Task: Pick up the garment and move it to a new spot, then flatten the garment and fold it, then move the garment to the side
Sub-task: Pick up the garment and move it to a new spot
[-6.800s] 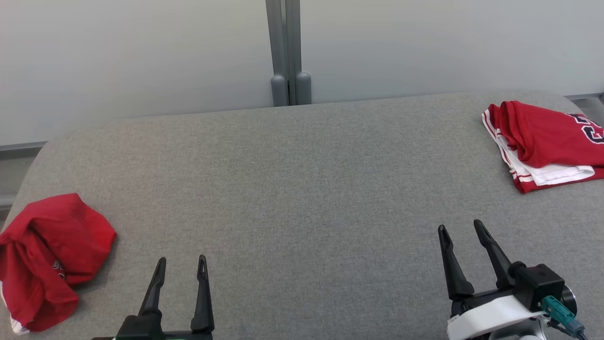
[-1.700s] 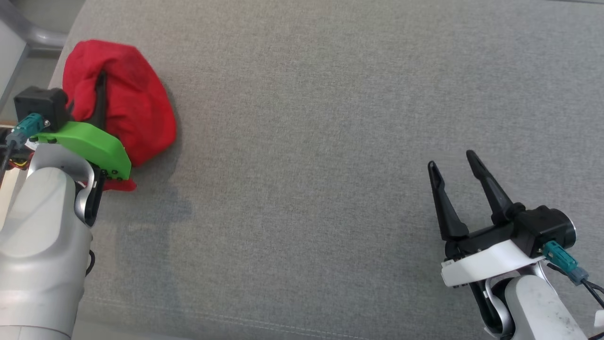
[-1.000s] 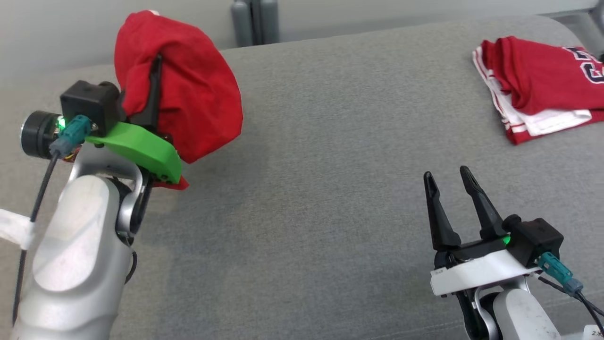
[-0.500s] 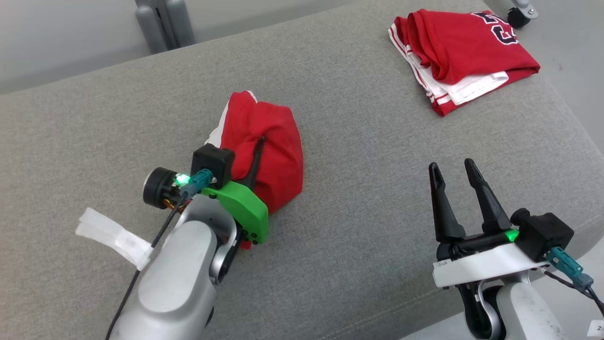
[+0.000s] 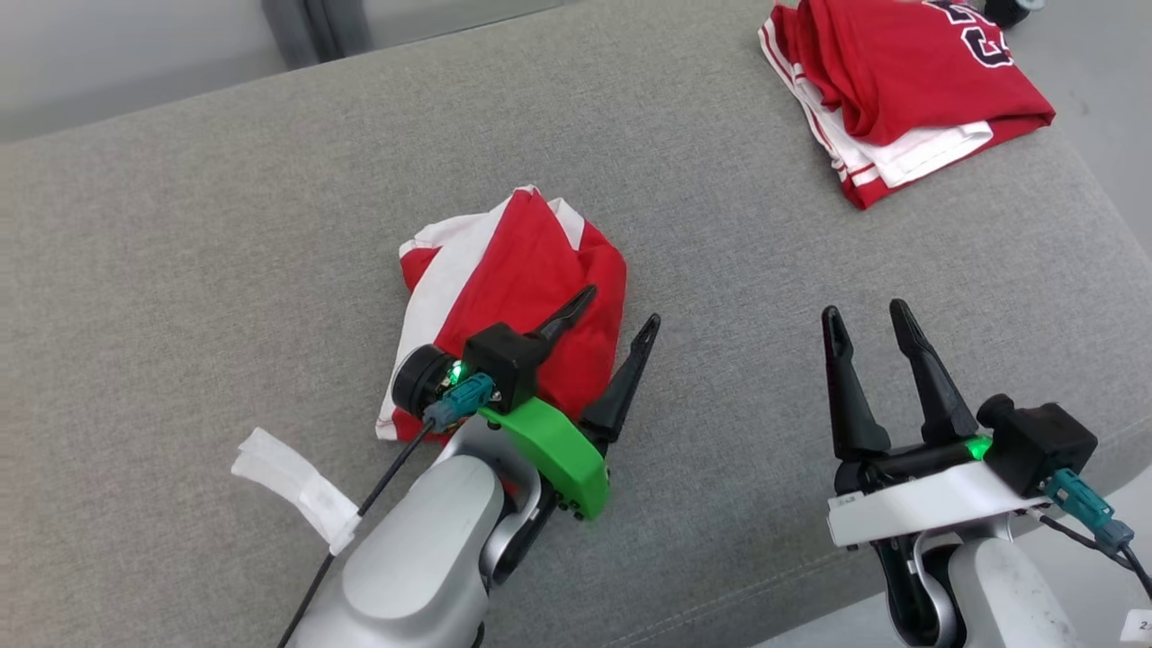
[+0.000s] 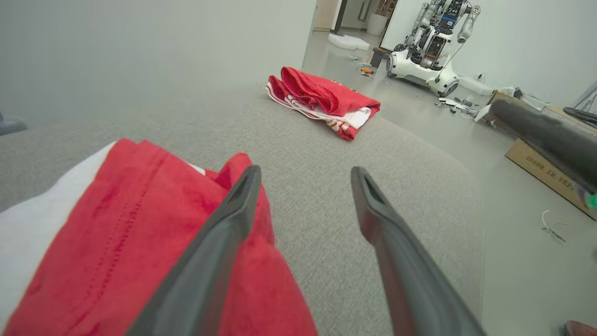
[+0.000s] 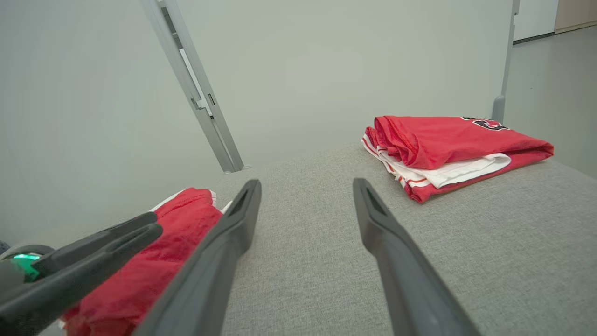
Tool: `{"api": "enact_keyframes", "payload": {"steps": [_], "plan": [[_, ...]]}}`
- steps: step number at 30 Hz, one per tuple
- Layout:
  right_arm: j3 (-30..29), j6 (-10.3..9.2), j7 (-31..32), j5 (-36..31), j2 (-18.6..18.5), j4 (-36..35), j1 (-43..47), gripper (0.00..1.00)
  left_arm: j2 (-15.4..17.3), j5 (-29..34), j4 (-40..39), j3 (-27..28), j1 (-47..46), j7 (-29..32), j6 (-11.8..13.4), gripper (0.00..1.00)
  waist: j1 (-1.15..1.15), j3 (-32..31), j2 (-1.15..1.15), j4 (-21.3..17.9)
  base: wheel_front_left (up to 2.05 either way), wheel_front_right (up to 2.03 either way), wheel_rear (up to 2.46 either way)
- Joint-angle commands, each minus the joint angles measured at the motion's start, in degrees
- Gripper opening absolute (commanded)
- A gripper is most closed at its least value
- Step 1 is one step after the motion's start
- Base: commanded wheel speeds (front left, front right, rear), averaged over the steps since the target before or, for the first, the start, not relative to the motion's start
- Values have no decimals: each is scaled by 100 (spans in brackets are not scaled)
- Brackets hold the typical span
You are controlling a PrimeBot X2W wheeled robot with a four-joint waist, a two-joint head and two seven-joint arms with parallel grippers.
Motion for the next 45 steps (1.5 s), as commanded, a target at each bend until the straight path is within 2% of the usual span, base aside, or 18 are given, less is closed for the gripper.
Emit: {"api": "enact_keyframes", "payload": {"steps": [1, 4, 8, 13, 17, 24, 29, 36, 45], "plan": [[12, 1, -14, -45, 0, 33, 104, 100, 18, -93, -177, -2, 95, -132, 106, 100, 0, -337, 0, 242, 0, 0, 0], [16, 1, -14, -98, -3, 44, 221, 100, 33, -91, -573, 127, 335, -285, 328, 100, 0, -624, 0, 420, 0, 0, 0], [27, 1, -14, -162, -2, 68, 390, 100, 425, 118, -1237, 510, 908, -367, 747, 100, 0, -1023, 0, 673, 0, 0, 0], [-45, 1, -14, -220, -2, 57, 571, 100, 742, 360, -2166, 1366, 1998, -364, 1186, 100, 0, -1352, 0, 967, 0, 0, 0], [-113, 1, -14, -309, -2, 64, 700, 100, 704, 577, -2515, 1937, 2687, -366, 1308, 100, 0, -1469, 0, 1178, 0, 0, 0], [-192, 1, -14, -499, -4, 102, 867, 100, 436, 1195, -2667, 2632, 3621, -367, 1176, 100, 0, -1572, 0, 1400, 0, 0, 0], [-337, 1, -14, -564, -2, 89, 1061, 100, 213, 1567, -2703, 2996, 4050, -367, 979, 100, 0, -1671, 0, 1538, 0, 0, 0], [-231, 1, -14, -477, -4, 224, 1136, 100, 46, 1779, -2526, 3326, 4238, -367, 645, 100, 0, -1789, 0, 1526, 0, 0, 0], [-134, 1, -14, -391, -3, 260, 1140, 100, 8, 1803, -2468, 3448, 4225, -368, 605, 100, 0, -1877, 0, 1472, 0, 0, 0]]}}
